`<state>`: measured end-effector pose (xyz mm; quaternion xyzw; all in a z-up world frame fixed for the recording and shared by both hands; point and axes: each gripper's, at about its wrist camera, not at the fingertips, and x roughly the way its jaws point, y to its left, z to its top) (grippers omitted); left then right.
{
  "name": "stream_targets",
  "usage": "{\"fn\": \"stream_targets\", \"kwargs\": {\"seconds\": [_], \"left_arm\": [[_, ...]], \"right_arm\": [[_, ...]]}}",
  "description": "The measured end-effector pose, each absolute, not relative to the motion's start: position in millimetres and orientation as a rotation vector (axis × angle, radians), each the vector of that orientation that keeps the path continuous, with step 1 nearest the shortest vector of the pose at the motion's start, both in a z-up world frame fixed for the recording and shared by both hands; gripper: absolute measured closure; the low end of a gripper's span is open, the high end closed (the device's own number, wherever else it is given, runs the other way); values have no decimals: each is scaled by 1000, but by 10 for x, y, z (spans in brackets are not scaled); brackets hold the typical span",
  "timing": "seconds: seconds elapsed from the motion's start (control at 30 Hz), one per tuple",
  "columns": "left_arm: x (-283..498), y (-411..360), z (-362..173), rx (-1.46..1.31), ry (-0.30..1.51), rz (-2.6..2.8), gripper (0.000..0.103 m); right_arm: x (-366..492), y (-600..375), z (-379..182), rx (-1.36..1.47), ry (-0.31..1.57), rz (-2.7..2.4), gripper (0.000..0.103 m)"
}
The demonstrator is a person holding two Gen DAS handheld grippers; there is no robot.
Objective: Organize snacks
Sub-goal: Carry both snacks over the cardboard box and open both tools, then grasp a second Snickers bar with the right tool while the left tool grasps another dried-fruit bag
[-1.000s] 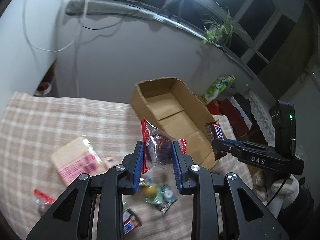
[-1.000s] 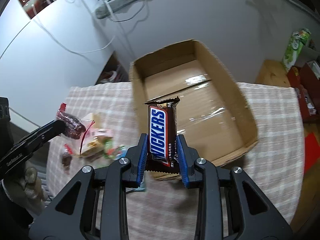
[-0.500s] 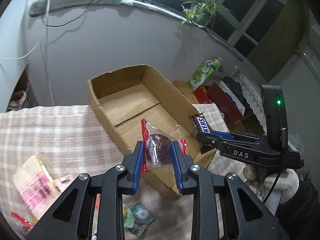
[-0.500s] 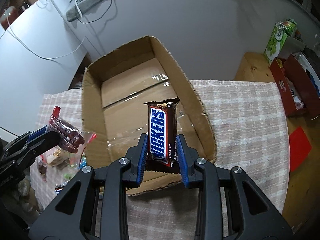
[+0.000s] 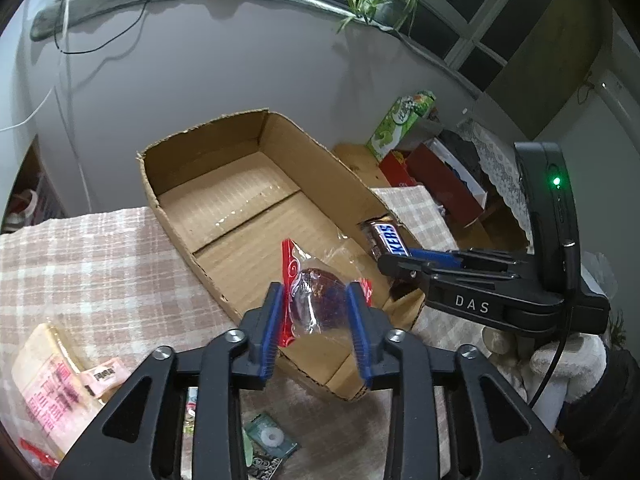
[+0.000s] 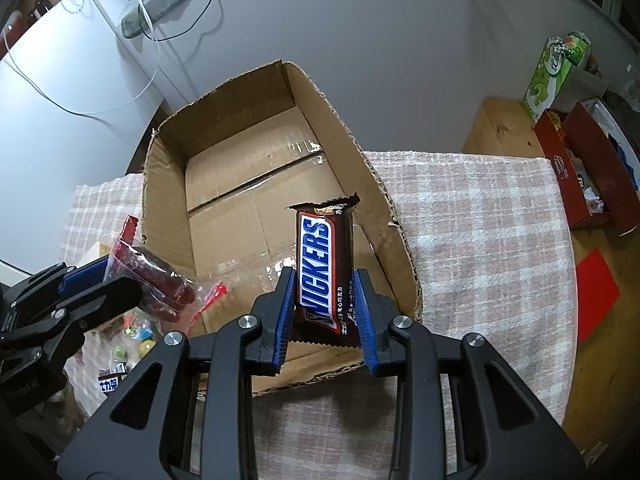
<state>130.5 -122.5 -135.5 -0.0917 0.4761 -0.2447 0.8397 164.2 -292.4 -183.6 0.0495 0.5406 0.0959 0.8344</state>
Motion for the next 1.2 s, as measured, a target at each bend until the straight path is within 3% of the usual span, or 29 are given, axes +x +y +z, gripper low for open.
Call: {"fn": "stream_targets", "kwargs": {"seconds": [0.17,0.63,1.2], "left_arm": [[1291,-1239,-1357,-185,1003,-510,62],[1117,-865,-1265,-223,970,-443,62],[411,619,-1307,-343,963,-104,62]], "right_arm": [[1625,-2906,-1784,86,1130,194,57],[1397,-2718,-1548,74,1092,259,57],[821,-1695,-1417,-25,1115,598,57]]}}
